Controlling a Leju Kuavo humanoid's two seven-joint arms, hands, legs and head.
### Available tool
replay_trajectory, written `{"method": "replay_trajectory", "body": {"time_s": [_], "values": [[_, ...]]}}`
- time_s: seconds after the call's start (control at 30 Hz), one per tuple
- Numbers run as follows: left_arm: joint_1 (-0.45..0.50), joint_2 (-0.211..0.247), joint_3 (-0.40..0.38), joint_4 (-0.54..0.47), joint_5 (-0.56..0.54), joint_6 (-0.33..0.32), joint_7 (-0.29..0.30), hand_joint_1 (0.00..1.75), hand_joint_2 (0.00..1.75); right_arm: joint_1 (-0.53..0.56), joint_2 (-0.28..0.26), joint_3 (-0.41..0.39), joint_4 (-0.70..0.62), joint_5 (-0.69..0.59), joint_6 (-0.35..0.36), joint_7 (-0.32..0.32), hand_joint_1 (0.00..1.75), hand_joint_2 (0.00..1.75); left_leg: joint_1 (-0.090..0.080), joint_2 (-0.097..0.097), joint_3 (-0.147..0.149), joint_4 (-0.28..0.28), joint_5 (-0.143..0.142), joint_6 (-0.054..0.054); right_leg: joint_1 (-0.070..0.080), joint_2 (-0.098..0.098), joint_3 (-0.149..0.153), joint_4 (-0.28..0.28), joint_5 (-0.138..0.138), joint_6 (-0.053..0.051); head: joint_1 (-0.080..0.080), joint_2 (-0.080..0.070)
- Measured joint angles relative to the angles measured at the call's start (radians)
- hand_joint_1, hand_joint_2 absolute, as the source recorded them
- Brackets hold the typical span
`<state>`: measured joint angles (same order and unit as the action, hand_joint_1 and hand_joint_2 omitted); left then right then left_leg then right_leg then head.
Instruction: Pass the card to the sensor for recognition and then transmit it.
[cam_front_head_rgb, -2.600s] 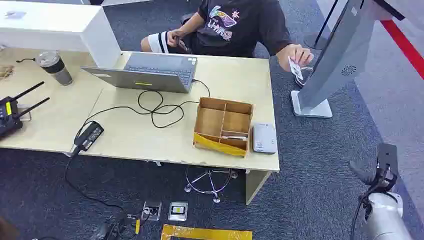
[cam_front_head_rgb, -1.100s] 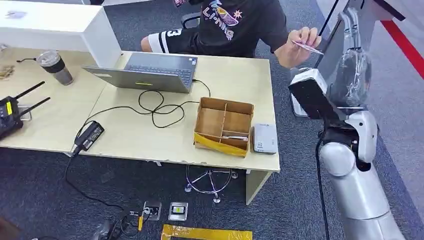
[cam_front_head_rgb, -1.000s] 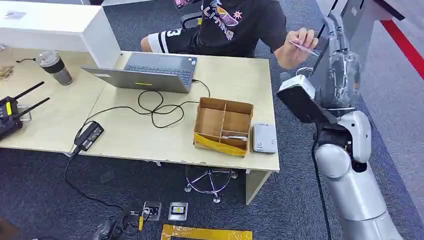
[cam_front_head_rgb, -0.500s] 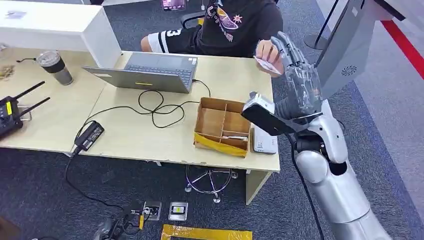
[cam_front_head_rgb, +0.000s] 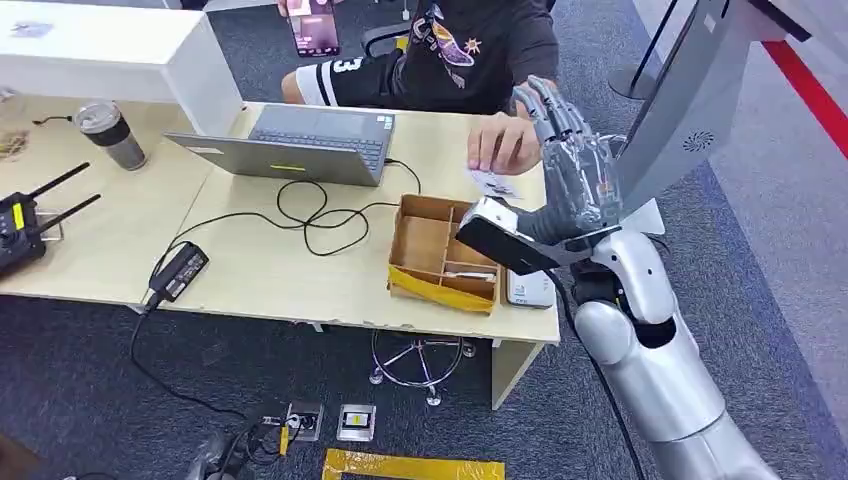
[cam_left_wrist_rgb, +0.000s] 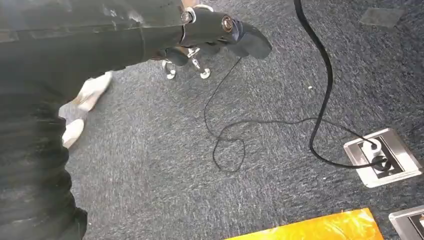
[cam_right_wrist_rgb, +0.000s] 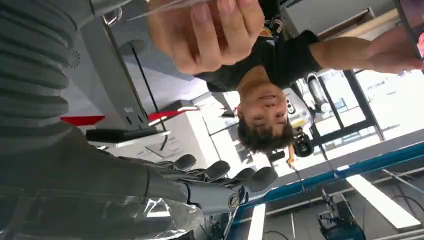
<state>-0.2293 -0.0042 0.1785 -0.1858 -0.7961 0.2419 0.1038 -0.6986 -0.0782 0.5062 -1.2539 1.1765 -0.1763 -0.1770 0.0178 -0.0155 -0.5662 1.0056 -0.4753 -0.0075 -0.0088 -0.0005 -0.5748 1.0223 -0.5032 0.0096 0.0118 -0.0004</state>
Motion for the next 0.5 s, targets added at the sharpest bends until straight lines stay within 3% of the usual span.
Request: {"method": "replay_trajectory", "body": {"time_s": [0.5], "values": [[-0.003, -0.001, 0.000, 0.000, 0.000, 0.000, 0.000, 0.00, 1.75, -0.029, 0.008, 0.031, 0.074, 0.026, -0.014, 0.009, 0.00, 1.75, 0.000, 0.000, 0.000, 0.000, 0.000, 0.000, 0.000, 0.000, 0.000, 0.000, 0.000, 0.000, 0.000, 0.000]]}}
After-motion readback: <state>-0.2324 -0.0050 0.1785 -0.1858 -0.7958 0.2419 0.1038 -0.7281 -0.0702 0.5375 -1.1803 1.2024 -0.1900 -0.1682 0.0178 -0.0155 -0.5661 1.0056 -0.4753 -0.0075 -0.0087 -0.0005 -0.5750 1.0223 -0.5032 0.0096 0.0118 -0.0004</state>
